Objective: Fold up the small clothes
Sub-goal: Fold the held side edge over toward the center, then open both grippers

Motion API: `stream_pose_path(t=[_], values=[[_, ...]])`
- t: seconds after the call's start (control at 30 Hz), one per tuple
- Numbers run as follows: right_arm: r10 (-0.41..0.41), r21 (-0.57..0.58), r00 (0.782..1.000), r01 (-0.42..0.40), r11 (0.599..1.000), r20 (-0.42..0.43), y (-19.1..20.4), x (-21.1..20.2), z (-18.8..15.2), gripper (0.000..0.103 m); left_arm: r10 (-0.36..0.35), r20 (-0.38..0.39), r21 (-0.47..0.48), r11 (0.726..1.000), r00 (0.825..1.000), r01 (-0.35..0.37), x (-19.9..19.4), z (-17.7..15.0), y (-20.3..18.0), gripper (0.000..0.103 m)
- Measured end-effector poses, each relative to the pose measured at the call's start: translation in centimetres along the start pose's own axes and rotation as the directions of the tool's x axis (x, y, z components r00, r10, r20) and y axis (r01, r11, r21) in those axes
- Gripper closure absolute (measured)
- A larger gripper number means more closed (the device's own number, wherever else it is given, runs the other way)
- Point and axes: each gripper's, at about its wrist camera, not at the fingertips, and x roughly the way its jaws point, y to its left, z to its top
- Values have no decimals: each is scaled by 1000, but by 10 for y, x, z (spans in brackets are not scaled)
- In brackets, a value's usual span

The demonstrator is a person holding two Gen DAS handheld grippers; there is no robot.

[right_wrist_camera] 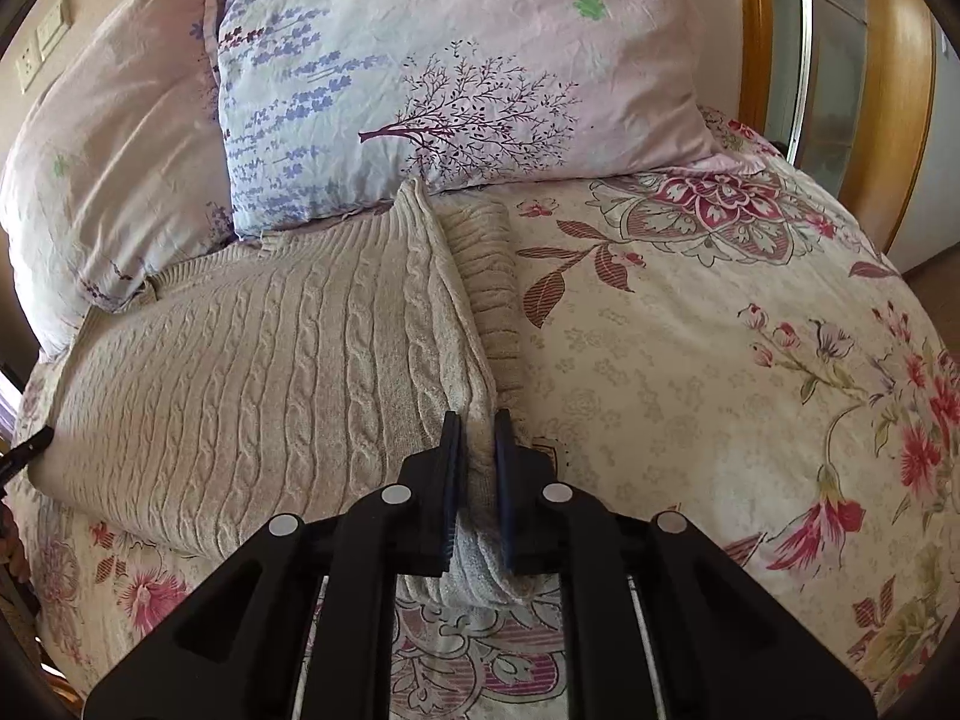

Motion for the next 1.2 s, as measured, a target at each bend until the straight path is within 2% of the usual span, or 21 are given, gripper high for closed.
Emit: stream_pose_path(t=[0.03,0.07,0.1,0.13,0.17,0.27,0.33,0.43,0.5,0.53,0.6,0.83,0.93,1.0,1.1,1.2], values=[[4,1,1000,-4,1000,-1,1,-2,1,86,5,6,4,1000,1000,-5,-3,0,-2,87],[9,5,1000,-9,1000,10,2,-6,3,79,8,14,4,1000,1000,-8,-7,2,-4,81],[16,6,999,-17,1000,38,4,-12,5,69,13,38,3,1000,999,-13,-13,3,-6,64],[26,-2,997,-26,1000,73,7,-18,7,64,22,76,8,1000,997,-22,-20,5,-10,51],[38,-19,994,-36,999,100,12,-22,9,57,27,114,27,999,993,-30,-26,7,-17,48],[67,-98,993,-58,994,95,36,-20,14,55,9,162,115,993,987,-28,-31,15,-43,34],[81,-143,995,-71,987,64,51,-11,15,55,12,156,172,984,988,-39,-24,19,-60,32],[72,-171,997,-67,983,26,65,4,16,54,36,105,222,973,994,-59,-2,20,-72,32],[58,-149,998,-61,987,-23,63,18,16,43,48,36,199,978,998,-55,15,20,-67,32],[56,-129,997,-64,990,-59,59,26,14,42,48,-2,173,984,999,-47,23,19,-61,32],[81,-120,995,-86,989,-53,55,27,11,40,19,-40,123,992,999,-14,31,15,-50,32],[54,-167,998,-59,984,-34,60,26,5,38,-9,-37,105,994,999,13,28,12,-48,30],[65,-168,997,-69,983,-28,57,27,5,38,-99,-15,0,995,995,99,17,17,-31,30],[69,-169,997,-72,983,-26,56,27,5,37,-152,16,-83,985,988,153,8,22,-16,30],[71,-169,997,-73,983,-20,55,27,5,37,-102,33,-129,986,994,106,3,32,1,30],[87,-164,996,-88,983,-16,54,28,5,35,-100,-10,-164,982,995,97,11,37,15,30]])
